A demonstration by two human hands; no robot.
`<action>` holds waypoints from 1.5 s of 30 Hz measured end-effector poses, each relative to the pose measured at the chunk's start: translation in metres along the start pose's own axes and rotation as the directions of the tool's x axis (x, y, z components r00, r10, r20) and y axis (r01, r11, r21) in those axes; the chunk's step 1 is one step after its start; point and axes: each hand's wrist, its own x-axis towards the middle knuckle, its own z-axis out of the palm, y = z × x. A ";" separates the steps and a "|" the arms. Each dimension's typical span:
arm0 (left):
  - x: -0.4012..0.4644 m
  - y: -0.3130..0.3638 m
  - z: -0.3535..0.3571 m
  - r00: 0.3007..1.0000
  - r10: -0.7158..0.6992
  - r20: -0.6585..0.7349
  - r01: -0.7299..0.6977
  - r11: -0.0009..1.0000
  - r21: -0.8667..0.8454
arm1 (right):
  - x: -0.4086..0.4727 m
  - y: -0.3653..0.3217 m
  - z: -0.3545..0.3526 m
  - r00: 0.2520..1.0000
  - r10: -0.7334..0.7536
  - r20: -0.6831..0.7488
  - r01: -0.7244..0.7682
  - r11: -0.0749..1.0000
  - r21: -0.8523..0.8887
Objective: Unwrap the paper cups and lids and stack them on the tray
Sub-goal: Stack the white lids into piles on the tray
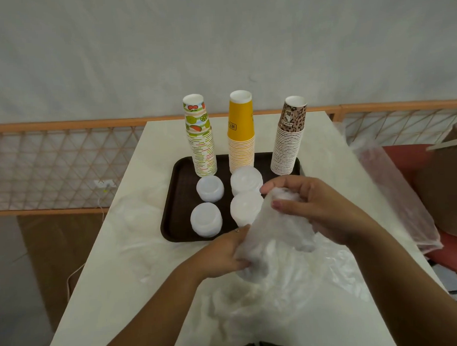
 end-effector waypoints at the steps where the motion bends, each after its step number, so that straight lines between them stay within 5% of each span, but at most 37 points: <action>1: -0.003 0.009 -0.002 0.997 0.000 -0.073 -0.007 0.996 -0.092 | 0.001 0.005 0.001 1.000 0.025 -0.005 -0.025 0.999 0.034; 5: -0.013 0.057 -0.009 0.917 -0.170 -0.361 -0.064 0.830 -0.555 | 0.007 0.012 0.011 0.997 0.063 -0.051 -0.059 0.996 0.073; 13: -0.012 0.069 -0.010 0.919 -0.316 -0.235 -0.094 0.404 -0.910 | 0.014 0.022 0.026 0.986 0.040 -0.160 -0.023 0.994 0.107; 17: -0.012 0.067 -0.018 0.883 -0.455 -0.114 -0.117 0.023 -0.993 | 0.014 0.029 0.025 0.976 0.125 -0.177 -0.090 0.977 0.195; 18: -0.012 0.067 -0.020 0.868 -0.480 -0.124 -0.117 0.044 -0.992 | 0.014 0.030 0.025 0.973 0.133 -0.187 -0.099 0.978 0.183; 22: -0.018 0.077 -0.010 0.908 -0.372 -0.195 -0.017 0.432 -0.902 | 0.014 0.030 0.030 0.982 0.152 -0.116 -0.116 0.955 0.274; 25: -0.020 0.080 -0.001 0.893 -0.362 -0.267 -0.084 0.449 -0.889 | 0.013 0.029 0.035 0.991 0.119 -0.057 -0.095 0.943 0.320; 27: -0.018 0.076 -0.004 0.860 -0.442 -0.254 -0.119 0.312 -0.943 | 0.014 0.035 0.033 0.982 0.131 -0.135 -0.074 0.927 0.367; 30: -0.016 0.067 -0.010 0.891 -0.446 -0.091 -0.135 -0.068 -0.989 | 0.014 0.050 0.031 0.959 0.212 -0.186 -0.101 0.874 0.475; 34: -0.017 0.054 -0.015 0.866 -0.497 -0.065 -0.198 -0.220 -0.955 | 0.012 0.066 0.022 0.903 0.374 -0.209 -0.152 0.736 0.660; 36: -0.019 0.046 -0.016 0.868 -0.491 -0.075 -0.191 -0.191 -0.963 | 0.012 0.075 0.007 0.851 0.496 -0.171 -0.140 0.529 0.837; 37: -0.020 0.041 -0.016 0.877 -0.472 -0.089 -0.149 -0.093 -0.984 | 0.012 0.080 0.001 0.832 0.536 -0.143 -0.118 0.423 0.898; 39: -0.024 0.031 -0.012 0.883 -0.453 -0.118 0.039 0.322 -0.946 | 0.009 0.089 -0.007 0.829 0.544 -0.128 -0.100 0.369 0.924; 41: -0.023 0.023 -0.004 0.882 -0.441 -0.164 0.222 0.698 -0.681 | 0.004 0.093 -0.008 0.879 0.461 -0.123 -0.180 0.560 0.809; 43: -0.019 0.014 0.003 0.830 -0.493 -0.261 0.321 0.805 -0.499 | -0.002 0.092 0.000 0.935 0.335 -0.113 -0.276 0.892 0.359; 45: -0.017 0.004 0.007 0.789 -0.567 -0.235 0.329 0.714 -0.618 | -0.002 0.101 0.008 0.963 0.248 -0.107 -0.269 0.921 -0.283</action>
